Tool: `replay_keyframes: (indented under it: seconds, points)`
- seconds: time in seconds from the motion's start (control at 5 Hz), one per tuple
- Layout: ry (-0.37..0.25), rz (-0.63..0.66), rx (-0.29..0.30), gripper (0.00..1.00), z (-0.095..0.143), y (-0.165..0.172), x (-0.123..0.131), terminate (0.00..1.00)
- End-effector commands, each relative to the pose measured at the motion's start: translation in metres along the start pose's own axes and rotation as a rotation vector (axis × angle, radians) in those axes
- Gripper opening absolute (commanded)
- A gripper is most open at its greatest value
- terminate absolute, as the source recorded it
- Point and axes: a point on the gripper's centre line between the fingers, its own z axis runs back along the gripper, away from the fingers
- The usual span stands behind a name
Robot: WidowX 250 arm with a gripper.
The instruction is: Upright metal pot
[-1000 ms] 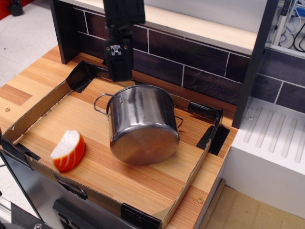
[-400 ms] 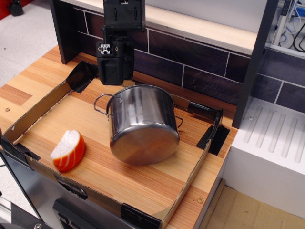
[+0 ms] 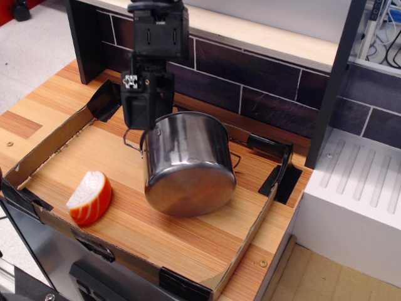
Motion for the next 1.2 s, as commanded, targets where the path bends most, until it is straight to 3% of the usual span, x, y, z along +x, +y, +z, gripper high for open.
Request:
replay_keyframes:
  seconds: [0.0,0.2,0.6,0.8,1.0]
  points:
    - [0.034,-0.03,0.06,1.0,-0.008,-0.01,-0.003,0.0]
    - [0.042,-0.051,0.05,0.0,-0.008,-0.008,0.003,0.0]
    - [0.081,-0.105,0.047,0.0,-0.013,-0.008,0.009,0.0]
    - [0.127,-0.146,0.126,0.0,-0.015,-0.01,0.016,0.0]
    - [0.173,-0.168,0.315,0.0,-0.018,-0.017,0.017,0.0]
